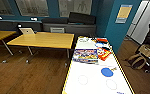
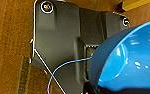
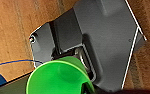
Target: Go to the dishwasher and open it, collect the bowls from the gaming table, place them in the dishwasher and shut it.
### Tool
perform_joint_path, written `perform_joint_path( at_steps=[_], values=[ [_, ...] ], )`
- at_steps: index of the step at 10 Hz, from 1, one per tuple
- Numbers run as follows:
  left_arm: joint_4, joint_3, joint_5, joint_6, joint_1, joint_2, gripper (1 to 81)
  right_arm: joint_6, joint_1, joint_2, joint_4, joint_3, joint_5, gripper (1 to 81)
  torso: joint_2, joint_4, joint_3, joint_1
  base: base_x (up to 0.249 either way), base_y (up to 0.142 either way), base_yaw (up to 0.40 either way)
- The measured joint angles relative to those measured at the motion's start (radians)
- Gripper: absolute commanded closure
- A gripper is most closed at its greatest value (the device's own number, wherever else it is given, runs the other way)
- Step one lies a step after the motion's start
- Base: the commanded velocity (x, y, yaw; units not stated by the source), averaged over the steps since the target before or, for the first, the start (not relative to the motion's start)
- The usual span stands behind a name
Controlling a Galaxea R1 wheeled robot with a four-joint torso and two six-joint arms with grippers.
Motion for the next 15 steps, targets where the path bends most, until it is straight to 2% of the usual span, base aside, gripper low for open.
perform_joint_path(
  at_steps=[2, 6, 9, 10, 15],
  values=[
    [0.0, 0.0, 0.001, 0.001, 0.007, 0.0, 81.1, 0.0, -0.005, 0.0, -0.001, 0.0, -0.001, 81.1, 0.0, 0.0, 0.038, -0.001, 0.0, 0.0, 0.0],
    [0.002, -0.033, 0.003, 0.019, 0.011, 0.031, 81.1, 0.0, -0.014, 0.02, -0.006, -0.025, -0.004, 81.1, 0.0, 0.0, 0.047, -0.002, 0.0, 0.0, 0.0],
    [0.004, -0.094, 0.003, 0.032, 0.014, 0.079, 81.1, 0.0, -0.014, 0.03, -0.013, -0.044, -0.003, 81.1, 0.0, 0.0, 0.081, -0.003, 0.0, 0.0, 0.0],
    [0.004, -0.1, 0.003, 0.045, 0.016, 0.088, 81.1, -0.001, -0.019, 0.03, -0.014, -0.046, -0.004, 81.1, 0.0, 0.0, 0.086, -0.003, 0.0, 0.0, 0.0],
    [0.023, -0.104, 0.004, 0.047, 0.027, 0.096, 81.1, -0.001, -0.019, 0.033, -0.017, -0.046, -0.006, 81.1, 0.0, 0.0, 0.084, -0.003, 0.0, 0.0, 0.0]
  ],
)
